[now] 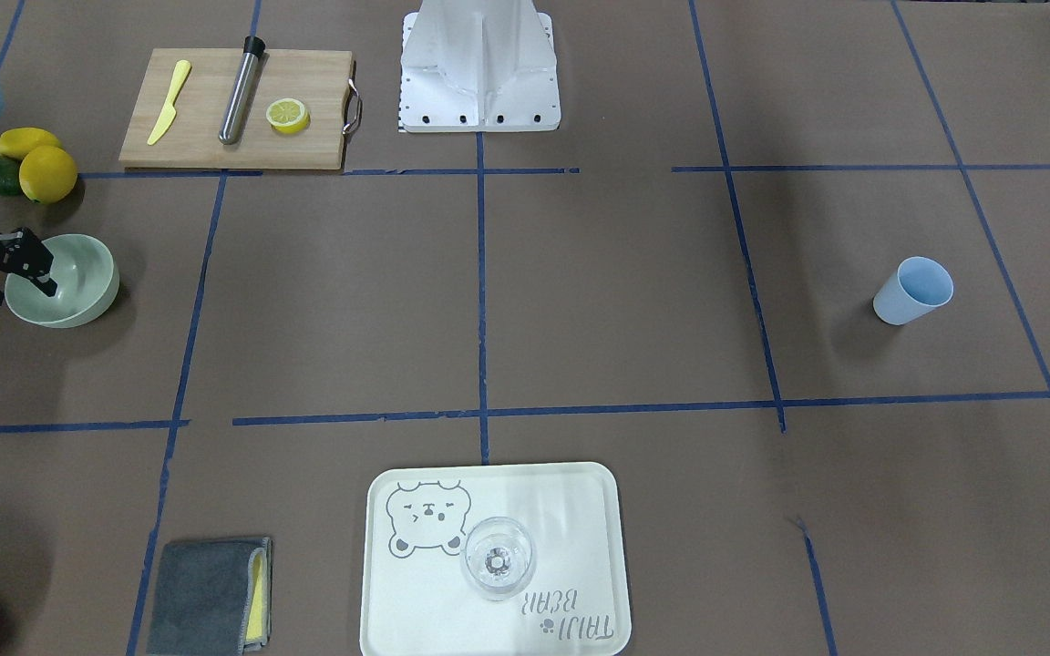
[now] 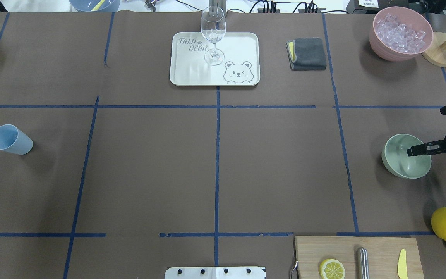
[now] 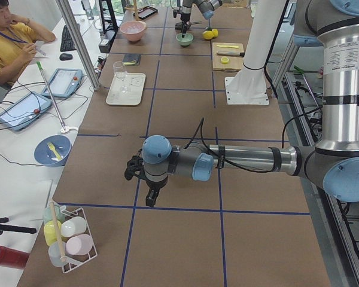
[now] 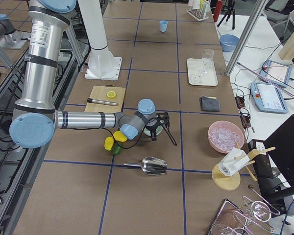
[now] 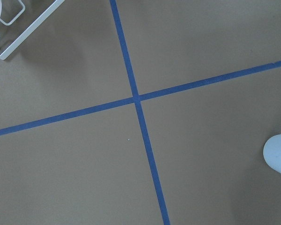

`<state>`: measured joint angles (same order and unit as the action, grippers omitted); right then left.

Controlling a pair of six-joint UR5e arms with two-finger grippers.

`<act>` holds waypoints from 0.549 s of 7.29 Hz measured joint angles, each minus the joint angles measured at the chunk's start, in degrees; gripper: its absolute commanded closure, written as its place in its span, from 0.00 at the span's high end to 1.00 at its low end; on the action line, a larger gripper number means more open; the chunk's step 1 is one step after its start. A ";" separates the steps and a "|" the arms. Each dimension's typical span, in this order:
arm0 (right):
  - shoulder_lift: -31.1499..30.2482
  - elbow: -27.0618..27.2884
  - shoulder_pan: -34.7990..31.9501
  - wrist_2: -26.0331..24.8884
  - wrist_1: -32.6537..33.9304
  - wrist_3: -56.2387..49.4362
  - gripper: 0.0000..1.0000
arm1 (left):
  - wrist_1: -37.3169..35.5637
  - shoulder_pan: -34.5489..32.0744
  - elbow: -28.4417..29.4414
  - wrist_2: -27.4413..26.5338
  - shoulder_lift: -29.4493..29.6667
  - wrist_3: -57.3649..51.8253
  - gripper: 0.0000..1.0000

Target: Pour ice into bowl

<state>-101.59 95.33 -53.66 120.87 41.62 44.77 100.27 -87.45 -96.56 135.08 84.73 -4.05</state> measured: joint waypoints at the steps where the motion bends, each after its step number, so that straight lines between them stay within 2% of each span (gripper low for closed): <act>1: -0.21 0.01 0.89 -0.45 -0.10 -0.26 0.00 | 0.01 0.00 0.02 0.01 0.00 0.00 1.00; 4: -0.26 0.17 1.63 -0.57 -0.17 -3.07 0.00 | 0.01 0.00 0.13 -0.05 -0.02 0.00 1.00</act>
<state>-101.85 95.50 -52.03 120.30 41.45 41.70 100.28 -87.45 -96.44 135.03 84.71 -4.04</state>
